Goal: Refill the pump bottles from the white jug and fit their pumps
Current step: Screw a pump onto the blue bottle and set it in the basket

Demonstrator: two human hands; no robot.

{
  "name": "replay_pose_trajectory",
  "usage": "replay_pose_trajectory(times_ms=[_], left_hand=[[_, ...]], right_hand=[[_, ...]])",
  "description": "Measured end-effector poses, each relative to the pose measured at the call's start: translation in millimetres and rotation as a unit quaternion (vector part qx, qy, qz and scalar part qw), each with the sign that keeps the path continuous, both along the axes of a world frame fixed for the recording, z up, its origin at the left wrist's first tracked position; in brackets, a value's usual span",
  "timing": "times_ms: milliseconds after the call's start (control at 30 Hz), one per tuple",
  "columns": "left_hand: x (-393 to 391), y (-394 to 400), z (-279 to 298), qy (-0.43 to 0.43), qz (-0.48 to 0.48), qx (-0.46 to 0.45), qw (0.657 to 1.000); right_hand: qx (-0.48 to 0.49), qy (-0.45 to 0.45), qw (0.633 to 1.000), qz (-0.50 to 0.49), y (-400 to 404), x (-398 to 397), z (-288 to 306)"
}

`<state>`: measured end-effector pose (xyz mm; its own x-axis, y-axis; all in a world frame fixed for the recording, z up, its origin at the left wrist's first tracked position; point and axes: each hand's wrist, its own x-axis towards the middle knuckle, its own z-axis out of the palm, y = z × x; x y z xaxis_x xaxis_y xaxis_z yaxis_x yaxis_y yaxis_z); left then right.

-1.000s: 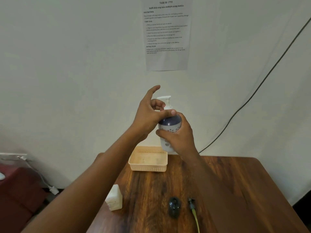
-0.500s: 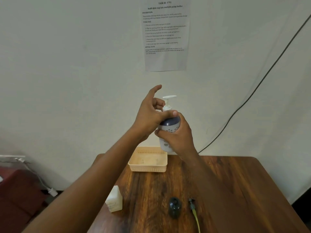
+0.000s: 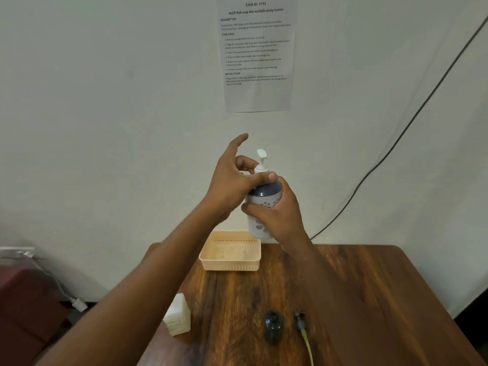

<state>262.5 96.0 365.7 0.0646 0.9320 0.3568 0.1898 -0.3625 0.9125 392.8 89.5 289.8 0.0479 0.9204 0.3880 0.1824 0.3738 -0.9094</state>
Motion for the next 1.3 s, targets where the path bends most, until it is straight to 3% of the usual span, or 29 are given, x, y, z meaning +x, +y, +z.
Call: replay_pose_trajectory(times_ms=[133, 333, 600, 867, 1100, 1300], left_hand=[[-8, 3, 5, 0.006, -0.04, -0.024, 0.999], [-18, 4, 11, -0.009, -0.119, -0.052, 0.991], [-31, 6, 5, -0.011, -0.094, -0.056, 0.994], [-52, 19, -19, 0.052, 0.061, -0.021, 0.997], [-96, 45, -61, 0.121, 0.125, 0.034, 0.984], [-148, 63, -140, 0.223, 0.162, -0.06, 0.959]], right_hand=[[-0.024, 0.019, 0.999, 0.026, 1, 4, -1], [-0.081, 0.072, 0.983, 0.148, 2, 7, 4], [-0.124, 0.095, 0.952, 0.265, 17, 1, -1], [-0.115, -0.038, 0.976, 0.181, 38, -20, -11], [-0.111, -0.09, 0.983, 0.118, 85, -45, -45], [-0.138, -0.103, 0.98, 0.101, 132, -66, -94]])
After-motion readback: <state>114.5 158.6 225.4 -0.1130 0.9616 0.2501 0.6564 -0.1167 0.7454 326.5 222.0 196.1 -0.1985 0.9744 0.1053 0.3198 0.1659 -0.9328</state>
